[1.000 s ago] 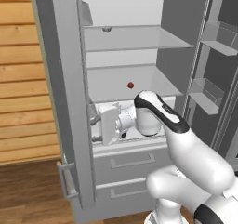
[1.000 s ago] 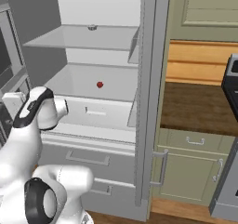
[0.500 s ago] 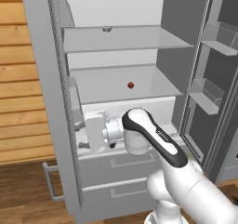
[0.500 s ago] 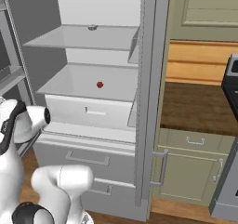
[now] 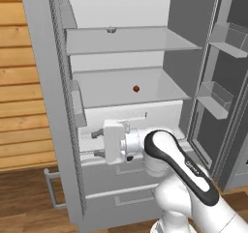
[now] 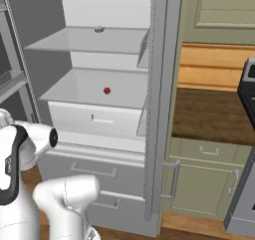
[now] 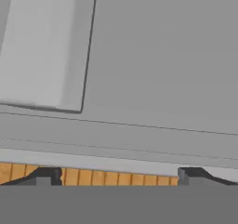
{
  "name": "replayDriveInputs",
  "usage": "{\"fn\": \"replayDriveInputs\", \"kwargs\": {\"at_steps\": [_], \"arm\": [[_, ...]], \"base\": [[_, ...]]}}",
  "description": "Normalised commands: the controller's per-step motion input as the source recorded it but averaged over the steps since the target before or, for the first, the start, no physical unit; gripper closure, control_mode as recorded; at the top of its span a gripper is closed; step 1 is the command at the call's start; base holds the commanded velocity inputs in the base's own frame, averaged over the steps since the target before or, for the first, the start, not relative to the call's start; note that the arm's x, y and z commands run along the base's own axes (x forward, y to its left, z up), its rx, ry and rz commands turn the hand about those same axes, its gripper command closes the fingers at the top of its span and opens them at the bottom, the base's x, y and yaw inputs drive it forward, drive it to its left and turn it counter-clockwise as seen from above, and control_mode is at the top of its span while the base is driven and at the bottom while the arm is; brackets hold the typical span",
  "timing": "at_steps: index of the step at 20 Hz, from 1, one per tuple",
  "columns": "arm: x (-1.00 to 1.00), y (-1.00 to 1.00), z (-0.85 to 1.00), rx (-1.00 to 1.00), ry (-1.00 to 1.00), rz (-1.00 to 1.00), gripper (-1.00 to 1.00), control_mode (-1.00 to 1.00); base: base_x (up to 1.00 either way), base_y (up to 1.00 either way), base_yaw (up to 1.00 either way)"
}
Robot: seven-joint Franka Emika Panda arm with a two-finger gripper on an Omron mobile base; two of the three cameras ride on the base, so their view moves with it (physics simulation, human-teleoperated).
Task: Take the strawberry from the fridge and place it on top of the pancake, located on the dining counter.
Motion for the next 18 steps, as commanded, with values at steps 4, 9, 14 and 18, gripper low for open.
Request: {"fn": "replayDriveInputs", "kwargs": {"at_steps": [4,9,14,18], "arm": [[0.00,-1.00,0.56,-0.06,0.01,0.00,-1.00,-1.00],[0.17,-1.00,0.20,-0.57,0.13,0.00,-1.00,-1.00],[0.43,-1.00,0.05,-0.81,0.33,0.00,-1.00,-1.00],[0.06,-1.00,-0.03,-0.84,0.27,0.02,-1.00,-1.00]], "base": [[0.00,0.00,0.00],[0.00,0.00,0.00],[0.00,0.00,0.00],[0.00,0.00,0.00]]}}
